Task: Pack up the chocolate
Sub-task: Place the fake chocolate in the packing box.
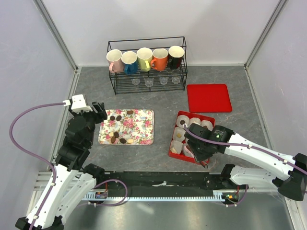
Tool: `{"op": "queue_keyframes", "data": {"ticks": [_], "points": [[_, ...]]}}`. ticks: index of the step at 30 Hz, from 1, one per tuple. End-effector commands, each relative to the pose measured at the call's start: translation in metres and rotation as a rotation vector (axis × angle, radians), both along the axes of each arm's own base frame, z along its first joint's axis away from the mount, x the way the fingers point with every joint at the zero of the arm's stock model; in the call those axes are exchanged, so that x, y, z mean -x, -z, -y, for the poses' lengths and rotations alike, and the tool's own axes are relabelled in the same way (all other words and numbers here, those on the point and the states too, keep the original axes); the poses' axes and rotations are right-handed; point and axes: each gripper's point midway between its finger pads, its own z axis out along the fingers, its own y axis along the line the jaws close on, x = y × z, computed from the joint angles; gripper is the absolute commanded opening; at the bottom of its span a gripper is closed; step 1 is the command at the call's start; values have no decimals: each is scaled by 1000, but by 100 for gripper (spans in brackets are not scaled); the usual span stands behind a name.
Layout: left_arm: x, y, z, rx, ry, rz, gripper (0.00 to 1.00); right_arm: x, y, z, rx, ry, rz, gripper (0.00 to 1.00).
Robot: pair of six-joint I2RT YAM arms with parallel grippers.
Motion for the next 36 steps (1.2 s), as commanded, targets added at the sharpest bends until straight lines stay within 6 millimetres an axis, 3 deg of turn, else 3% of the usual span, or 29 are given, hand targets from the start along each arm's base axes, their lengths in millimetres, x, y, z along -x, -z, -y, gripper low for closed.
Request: {"op": "queue_keyframes", "data": {"ticks": [1, 36], "points": [[-4, -3, 3, 31, 4, 17, 72, -1, 0, -2, -18, 2, 2, 14], [-5, -2, 4, 28, 8, 13, 72, 5, 8, -3, -10, -21, -41, 16]]}}
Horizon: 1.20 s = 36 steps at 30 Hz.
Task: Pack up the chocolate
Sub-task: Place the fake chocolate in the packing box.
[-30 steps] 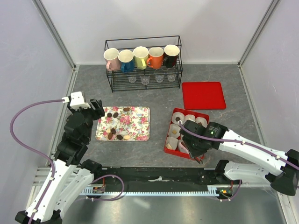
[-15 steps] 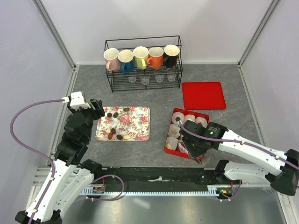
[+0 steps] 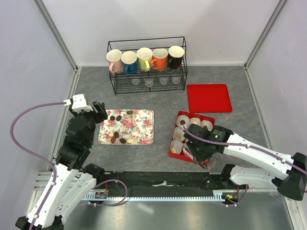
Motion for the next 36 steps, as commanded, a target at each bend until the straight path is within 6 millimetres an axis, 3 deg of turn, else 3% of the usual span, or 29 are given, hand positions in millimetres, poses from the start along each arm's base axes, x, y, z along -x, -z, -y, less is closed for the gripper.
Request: {"op": "queue_keyframes", "data": {"ticks": [1, 15, 22, 36], "points": [[-3, -4, 3, 32, 8, 22, 72, 1, 4, 1, 8, -1, -6, 16], [-3, -4, 3, 31, 7, 23, 72, -6, 8, 7, 41, 19, 15, 16], [-3, -4, 3, 33, 7, 24, 72, -6, 8, 6, 39, 21, 12, 25], [-4, -4, 4, 33, 13, 22, 72, -12, 6, 8, 48, 44, 43, 25]]}}
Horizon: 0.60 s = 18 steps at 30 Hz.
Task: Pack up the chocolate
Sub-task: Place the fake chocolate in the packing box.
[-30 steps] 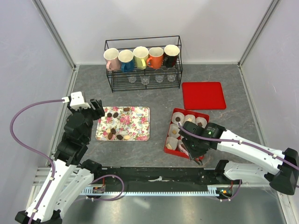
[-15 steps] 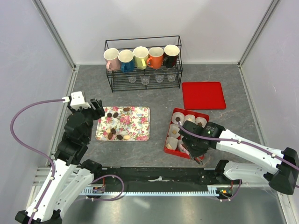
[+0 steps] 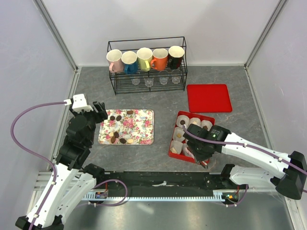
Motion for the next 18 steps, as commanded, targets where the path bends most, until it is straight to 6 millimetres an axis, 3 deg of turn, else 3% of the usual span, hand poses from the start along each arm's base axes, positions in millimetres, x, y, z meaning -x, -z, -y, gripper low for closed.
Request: {"op": "queue_keyframes", "data": {"ticks": [1, 10, 18], "points": [[-3, -4, 4, 35, 12, 23, 72, -7, -2, 1, 0, 25, 38, 25], [-3, -3, 4, 32, 10, 20, 72, -7, -1, -1, -2, 5, 33, 25], [-3, -4, 4, 32, 10, 22, 72, -8, -1, -1, -4, 6, 38, 37]]}}
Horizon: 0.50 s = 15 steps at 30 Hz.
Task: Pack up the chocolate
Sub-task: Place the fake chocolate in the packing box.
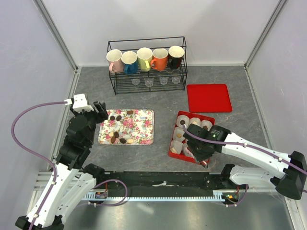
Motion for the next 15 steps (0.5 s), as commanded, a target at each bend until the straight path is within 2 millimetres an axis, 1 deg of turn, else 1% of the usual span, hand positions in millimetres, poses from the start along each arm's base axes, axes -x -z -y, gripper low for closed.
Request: {"op": "queue_keyframes", "data": {"ticks": [1, 4, 9, 12, 15], "points": [[-3, -5, 1, 32, -7, 25, 72, -6, -1, -1, -7, 9, 27, 39], [-3, -5, 1, 32, -7, 25, 72, -6, -2, -1, -8, 8, 31, 42], [-2, -5, 0, 32, -7, 25, 72, -9, -5, -3, -16, 10, 47, 43], [-2, -5, 0, 33, -7, 27, 72, -11, -11, -6, -33, 12, 60, 43], [-2, -6, 1, 34, -5, 28, 72, -19, -24, -10, -62, 1, 104, 42]]}}
